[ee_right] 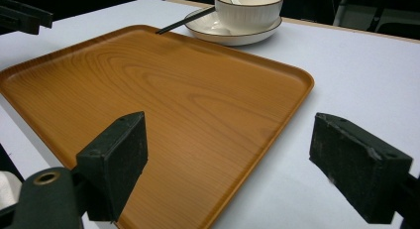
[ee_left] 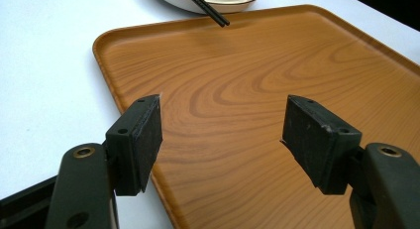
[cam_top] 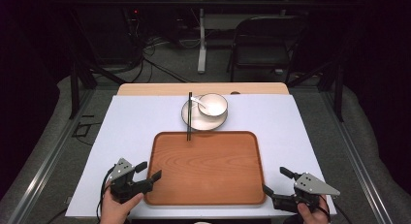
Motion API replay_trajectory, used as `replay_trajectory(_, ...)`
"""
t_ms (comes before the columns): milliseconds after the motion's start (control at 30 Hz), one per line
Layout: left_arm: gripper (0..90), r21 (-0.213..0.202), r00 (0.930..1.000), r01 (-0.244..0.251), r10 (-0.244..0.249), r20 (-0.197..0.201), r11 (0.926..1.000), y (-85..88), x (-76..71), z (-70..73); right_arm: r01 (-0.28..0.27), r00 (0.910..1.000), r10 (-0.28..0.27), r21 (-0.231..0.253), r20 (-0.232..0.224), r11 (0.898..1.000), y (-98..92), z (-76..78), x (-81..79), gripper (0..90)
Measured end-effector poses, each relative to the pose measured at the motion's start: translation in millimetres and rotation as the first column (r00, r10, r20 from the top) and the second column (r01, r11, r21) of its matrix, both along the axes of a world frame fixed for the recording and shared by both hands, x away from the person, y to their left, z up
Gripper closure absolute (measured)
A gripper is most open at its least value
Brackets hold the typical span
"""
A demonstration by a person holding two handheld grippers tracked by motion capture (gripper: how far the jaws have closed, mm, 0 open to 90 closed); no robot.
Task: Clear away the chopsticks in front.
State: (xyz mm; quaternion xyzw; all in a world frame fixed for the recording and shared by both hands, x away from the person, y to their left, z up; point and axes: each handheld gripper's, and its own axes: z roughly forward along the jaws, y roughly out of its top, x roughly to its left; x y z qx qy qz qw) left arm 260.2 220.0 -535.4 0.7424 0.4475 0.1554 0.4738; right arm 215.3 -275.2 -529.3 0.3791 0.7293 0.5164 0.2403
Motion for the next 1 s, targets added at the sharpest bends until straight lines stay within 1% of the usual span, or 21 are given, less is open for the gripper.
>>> replay_trajectory(133, 31.8, 0.005, 1.0000, -0.001, 0.001, -0.007, 1.0000, 0.6, 0.7, -0.3, -0.001, 1.0000, 0.001, -0.011, 0.004, 1.000, 0.5, 0.2, -0.7, 14.6)
replay_trajectory(267, 31.8, -0.006, 1.0000, 0.001, -0.001, -0.005, 1.0000, 0.0, 2.4, -0.1, 0.010, 0.9999, -0.010, -0.014, 0.003, 1.000, -0.2, 0.4, -3.1, 14.6)
replay_trajectory(300, 31.7, -0.006, 1.0000, 0.000, 0.000, -0.008, 1.0000, -0.1, 2.9, 0.1, 0.014, 0.9999, -0.014, -0.011, 0.001, 1.000, -0.3, 0.4, -3.5, 14.6)
replay_trajectory(367, 31.7, -0.022, 0.9998, 0.000, 0.000, -0.019, 0.9998, -0.3, 4.8, -0.2, 0.021, 0.9998, -0.021, -0.012, 0.003, 1.000, -1.1, 0.4, -4.3, 14.6)
replay_trajectory(433, 31.8, -0.030, 0.9996, 0.001, -0.002, -0.029, 0.9996, -0.9, 7.1, 0.1, 0.021, 0.9998, -0.021, -0.015, 0.004, 1.000, -1.7, 0.4, -5.1, 14.6)
replay_trajectory(467, 31.7, -0.022, 0.9996, -0.001, 0.000, -0.027, 0.9998, -1.2, 8.2, 0.6, 0.024, 0.9997, -0.024, -0.014, 0.003, 1.000, -1.8, 0.5, -5.6, 14.6)
replay_trajectory(500, 31.7, -0.024, 0.9995, 0.004, -0.004, -0.032, 0.9997, -1.4, 10.1, 2.2, 0.024, 0.9997, -0.024, -0.014, 0.003, 1.000, -1.8, 0.5, -5.6, 14.6)
replay_trajectory(600, 31.9, -0.053, 0.9992, 0.003, -0.005, -0.040, 0.9986, -2.9, 15.9, 9.2, 0.027, 0.9996, -0.027, -0.013, 0.004, 1.000, -2.1, 0.5, -6.8, 14.6)
replay_trajectory(700, 32.6, -0.079, 0.9977, 0.003, -0.009, -0.067, 0.9969, -6.2, 25.5, 19.0, 0.032, 0.9995, -0.032, -0.012, 0.006, 0.999, -2.4, 0.5, -6.8, 14.6)
replay_trajectory(767, 33.9, -0.078, 0.9959, 0.009, -0.016, -0.088, 0.9969, -8.7, 33.3, 26.3, 0.034, 0.9994, -0.034, -0.013, -0.001, 0.999, -2.6, 0.4, -6.2, 14.6)
replay_trajectory(833, 33.9, -0.076, 0.9950, 0.015, -0.023, -0.098, 0.9970, -11.5, 40.6, 32.6, 0.033, 0.9995, -0.033, -0.010, -0.005, 0.999, -2.6, 0.3, -5.7, 14.6)
replay_trajectory(900, 33.9, -0.062, 0.9939, 0.015, -0.022, -0.108, 0.9980, -14.8, 49.9, 41.4, 0.032, 0.9995, -0.032, -0.010, -0.005, 0.999, -2.5, 0.3, -5.5, 14.6)
replay_trajectory(933, 34.0, -0.065, 0.9930, 0.021, -0.028, -0.115, 0.9977, -15.6, 54.6, 44.9, 0.033, 0.9994, -0.033, -0.009, -0.006, 0.999, -2.4, 0.3, -5.4, 14.6)
replay_trajectory(1000, 33.9, -0.059, 0.9915, 0.015, -0.022, -0.128, 0.9981, -18.4, 63.4, 51.9, 0.032, 0.9995, -0.032, -0.010, -0.005, 0.999, -2.5, 0.2, -5.2, 14.6)
